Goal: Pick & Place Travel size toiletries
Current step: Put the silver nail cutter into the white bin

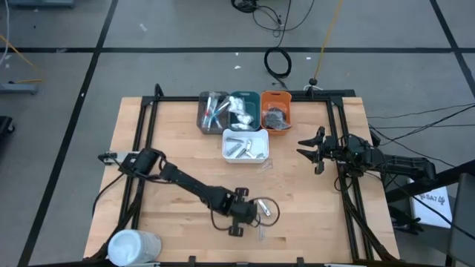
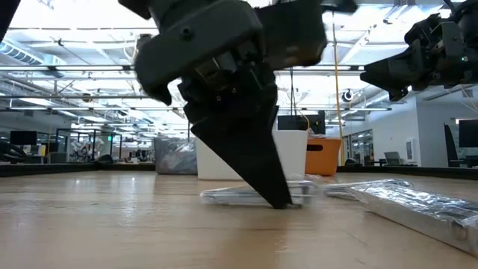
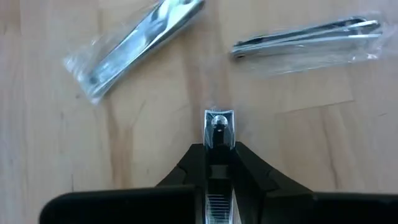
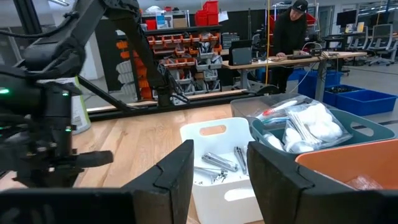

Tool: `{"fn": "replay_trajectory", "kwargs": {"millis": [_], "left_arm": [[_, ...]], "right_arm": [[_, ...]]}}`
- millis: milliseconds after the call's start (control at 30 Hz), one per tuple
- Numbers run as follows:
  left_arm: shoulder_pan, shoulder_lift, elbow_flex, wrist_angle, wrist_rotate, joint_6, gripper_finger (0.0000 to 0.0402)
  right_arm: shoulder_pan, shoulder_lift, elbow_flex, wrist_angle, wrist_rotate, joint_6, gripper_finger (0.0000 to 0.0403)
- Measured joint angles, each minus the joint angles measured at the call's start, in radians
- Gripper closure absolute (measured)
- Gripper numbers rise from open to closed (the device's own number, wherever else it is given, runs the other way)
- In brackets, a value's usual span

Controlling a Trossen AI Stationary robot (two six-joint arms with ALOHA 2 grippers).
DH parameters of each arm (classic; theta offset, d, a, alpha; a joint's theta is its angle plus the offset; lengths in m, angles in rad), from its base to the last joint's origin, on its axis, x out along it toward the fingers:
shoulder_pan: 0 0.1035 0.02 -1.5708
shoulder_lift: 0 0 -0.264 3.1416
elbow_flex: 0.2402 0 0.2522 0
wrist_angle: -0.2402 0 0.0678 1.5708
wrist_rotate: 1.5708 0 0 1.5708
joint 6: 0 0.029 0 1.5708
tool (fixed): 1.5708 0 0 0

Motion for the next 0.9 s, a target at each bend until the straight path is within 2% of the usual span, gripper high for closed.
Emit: {"fn": "replay_trajectory", "kwargs": {"millis": [167,300,367,533,700,900], "left_arm": [[0.028,-0.102,-0.071,0.046,0.032,0.041,0.0368],[0.034,-0.279,-0.136,0.127,-0.013,0.117,0.0368],[0.045,-0.367,-0.218,0.212,-0.028,0.137,0.0368],[0.077,-0.565,-0.535,0.565,-0.069,0.141,0.0368],[0.102,-0.719,-0.852,0.897,-0.17,0.122,0.0368],[0.16,-0.803,-1.091,1.357,-0.254,0.202,0.0368]], "right_arm": [[0.0,0.0,0.0,0.001,0.0,0.0,0.0261],[0.0,0.0,0.0,0.001,0.0,0.0,0.0261],[0.0,0.0,0.0,0.001,0.0,0.0,0.0261],[0.0,0.0,0.0,0.001,0.0,0.0,0.0261],[0.0,0.0,0.0,0.002,0.0,0.0,0.0261],[0.0,0.0,0.0,0.001,0.0,0.0,0.0261]]}}
